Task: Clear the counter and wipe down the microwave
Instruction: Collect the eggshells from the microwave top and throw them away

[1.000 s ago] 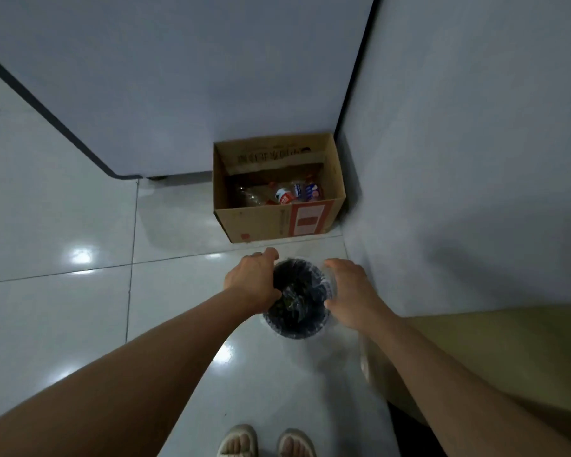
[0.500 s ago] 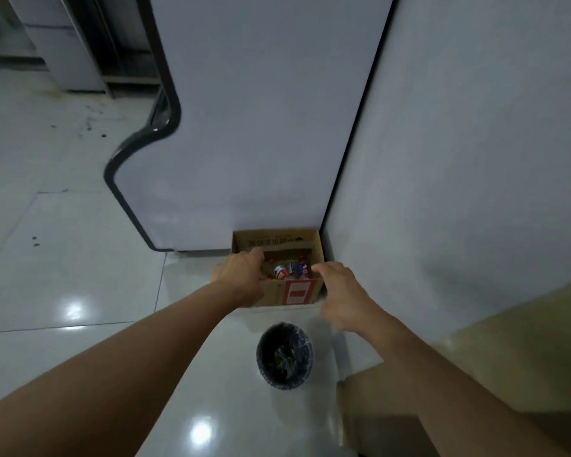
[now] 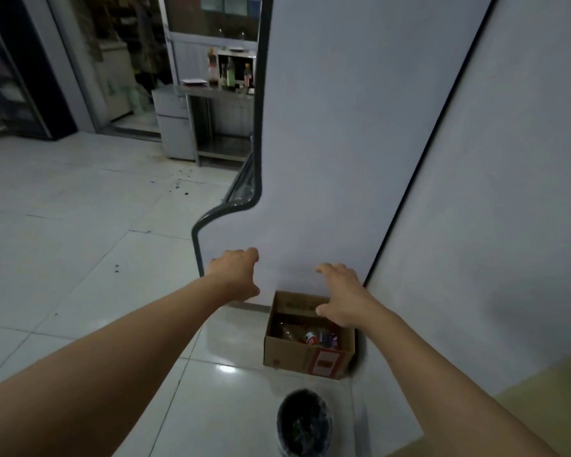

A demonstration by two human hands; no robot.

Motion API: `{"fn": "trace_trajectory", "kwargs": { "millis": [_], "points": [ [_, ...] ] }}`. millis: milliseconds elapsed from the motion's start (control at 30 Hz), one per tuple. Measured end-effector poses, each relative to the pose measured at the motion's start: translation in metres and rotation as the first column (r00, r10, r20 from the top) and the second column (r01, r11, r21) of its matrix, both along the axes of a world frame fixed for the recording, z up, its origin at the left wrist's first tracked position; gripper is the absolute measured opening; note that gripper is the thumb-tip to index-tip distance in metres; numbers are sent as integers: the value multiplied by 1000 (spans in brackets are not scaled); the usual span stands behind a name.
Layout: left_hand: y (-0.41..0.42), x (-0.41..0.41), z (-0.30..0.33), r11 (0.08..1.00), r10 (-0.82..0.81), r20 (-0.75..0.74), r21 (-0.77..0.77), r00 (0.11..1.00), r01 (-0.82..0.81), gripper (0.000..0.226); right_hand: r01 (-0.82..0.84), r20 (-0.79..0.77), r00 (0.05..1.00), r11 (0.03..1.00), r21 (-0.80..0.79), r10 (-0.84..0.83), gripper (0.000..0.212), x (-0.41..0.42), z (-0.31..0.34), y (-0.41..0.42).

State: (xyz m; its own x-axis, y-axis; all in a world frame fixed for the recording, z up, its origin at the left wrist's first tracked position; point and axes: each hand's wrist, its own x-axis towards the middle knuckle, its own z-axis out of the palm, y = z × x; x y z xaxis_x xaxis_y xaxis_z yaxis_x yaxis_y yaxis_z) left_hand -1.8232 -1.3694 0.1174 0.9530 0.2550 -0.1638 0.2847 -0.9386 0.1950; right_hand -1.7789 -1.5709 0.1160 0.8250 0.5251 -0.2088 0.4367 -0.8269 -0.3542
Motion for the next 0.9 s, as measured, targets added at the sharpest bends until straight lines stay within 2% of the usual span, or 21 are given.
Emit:
{"fn": "trace_trajectory", "kwargs": {
  "millis": [467, 900],
  "points": [
    [110, -57, 57, 985, 172, 54, -6, 984, -171, 65, -198, 66, 978, 980, 10, 197, 81, -10, 58, 131],
    [333, -87, 88, 977, 209, 67, 32, 976, -212, 64, -246, 113, 964, 968, 44, 240, 81, -26, 82, 356]
  ]
}}
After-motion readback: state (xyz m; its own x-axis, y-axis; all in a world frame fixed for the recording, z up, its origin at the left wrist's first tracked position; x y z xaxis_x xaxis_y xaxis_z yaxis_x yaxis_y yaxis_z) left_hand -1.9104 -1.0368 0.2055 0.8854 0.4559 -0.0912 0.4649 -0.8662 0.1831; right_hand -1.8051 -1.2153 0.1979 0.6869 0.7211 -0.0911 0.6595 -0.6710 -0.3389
